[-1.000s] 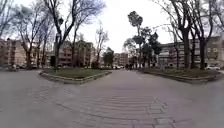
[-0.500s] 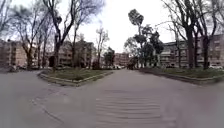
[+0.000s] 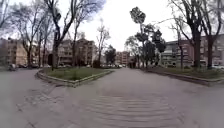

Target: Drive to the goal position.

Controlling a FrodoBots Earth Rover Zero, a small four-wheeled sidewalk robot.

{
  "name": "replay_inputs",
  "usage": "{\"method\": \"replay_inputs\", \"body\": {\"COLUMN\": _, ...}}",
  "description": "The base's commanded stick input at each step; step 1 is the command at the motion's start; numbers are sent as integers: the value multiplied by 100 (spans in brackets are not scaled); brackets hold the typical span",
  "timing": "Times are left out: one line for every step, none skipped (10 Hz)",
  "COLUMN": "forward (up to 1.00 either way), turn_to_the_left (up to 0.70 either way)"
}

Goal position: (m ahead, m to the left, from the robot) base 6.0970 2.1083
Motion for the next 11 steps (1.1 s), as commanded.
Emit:
{"method": "replay_inputs", "body": {"forward": 70, "turn_to_the_left": 0}}
{"method": "replay_inputs", "body": {"forward": 70, "turn_to_the_left": -19}}
{"method": "replay_inputs", "body": {"forward": 70, "turn_to_the_left": -27}}
{"method": "replay_inputs", "body": {"forward": 70, "turn_to_the_left": -27}}
{"method": "replay_inputs", "body": {"forward": 70, "turn_to_the_left": -27}}
{"method": "replay_inputs", "body": {"forward": 70, "turn_to_the_left": -27}}
{"method": "replay_inputs", "body": {"forward": 70, "turn_to_the_left": -27}}
{"method": "replay_inputs", "body": {"forward": 70, "turn_to_the_left": -14}}
{"method": "replay_inputs", "body": {"forward": 70, "turn_to_the_left": 0}}
{"method": "replay_inputs", "body": {"forward": 70, "turn_to_the_left": 0}}
{"method": "replay_inputs", "body": {"forward": 70, "turn_to_the_left": 0}}
